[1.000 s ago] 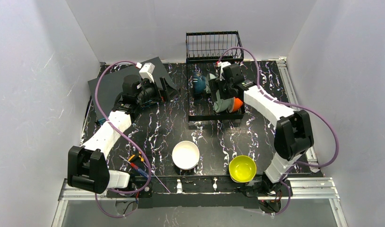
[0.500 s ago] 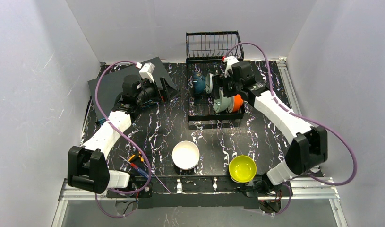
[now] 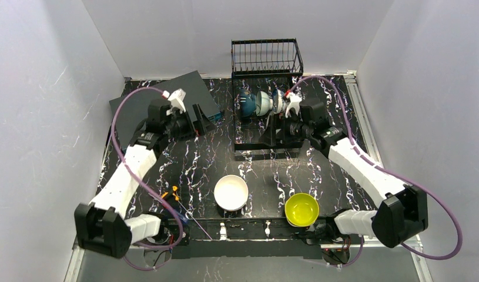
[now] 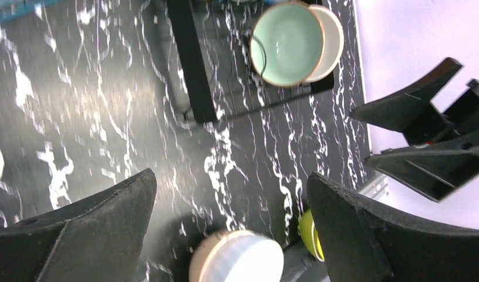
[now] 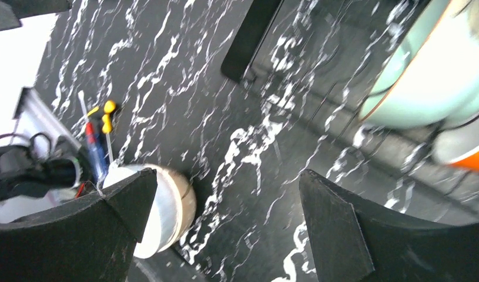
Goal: Load the bowls into the dish rack
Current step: Pick up the bowl from the center of the board.
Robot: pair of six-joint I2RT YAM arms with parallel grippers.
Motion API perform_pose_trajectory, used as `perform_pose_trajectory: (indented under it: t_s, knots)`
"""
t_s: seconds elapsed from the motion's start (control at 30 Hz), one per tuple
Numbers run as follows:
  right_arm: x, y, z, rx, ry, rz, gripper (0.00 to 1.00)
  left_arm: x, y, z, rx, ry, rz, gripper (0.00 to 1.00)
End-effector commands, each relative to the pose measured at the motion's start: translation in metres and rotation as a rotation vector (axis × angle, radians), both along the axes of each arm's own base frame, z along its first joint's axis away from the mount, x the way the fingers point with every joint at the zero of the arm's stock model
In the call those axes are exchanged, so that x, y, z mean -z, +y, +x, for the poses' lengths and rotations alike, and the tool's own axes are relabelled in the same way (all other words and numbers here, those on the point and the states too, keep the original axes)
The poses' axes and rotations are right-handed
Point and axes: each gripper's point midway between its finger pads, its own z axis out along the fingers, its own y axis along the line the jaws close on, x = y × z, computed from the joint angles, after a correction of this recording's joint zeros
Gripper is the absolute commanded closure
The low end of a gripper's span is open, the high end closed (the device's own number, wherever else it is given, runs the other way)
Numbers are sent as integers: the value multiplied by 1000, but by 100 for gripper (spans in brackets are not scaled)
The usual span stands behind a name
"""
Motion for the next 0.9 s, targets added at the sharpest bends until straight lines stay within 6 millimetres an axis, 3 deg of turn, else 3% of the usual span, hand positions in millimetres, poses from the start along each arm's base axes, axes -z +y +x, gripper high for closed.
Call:
perform_pose_trajectory:
  t_s: [0.0, 0.23, 0.4, 0.5, 0.67, 0.87]
  knots:
    - [-12, 12, -33, -86, 43, 143, 1, 16, 12, -62, -58, 164, -27, 3]
    - [-10, 23, -51, -149, 115, 234, 1, 43, 15, -122, -54, 246, -36, 7]
    - [8, 27, -53, -162, 182, 246, 1, 64, 6, -149, -12, 307, 28, 13]
    - [20, 27, -53, -147, 211, 243, 1, 78, -5, -157, 36, 323, 107, 18]
    - [35, 29, -56, -155, 273, 240, 1, 102, 2, -158, 38, 311, 336, 26]
    - [51, 28, -56, -150, 311, 207, 1, 111, -8, -156, 157, 268, 467, 36]
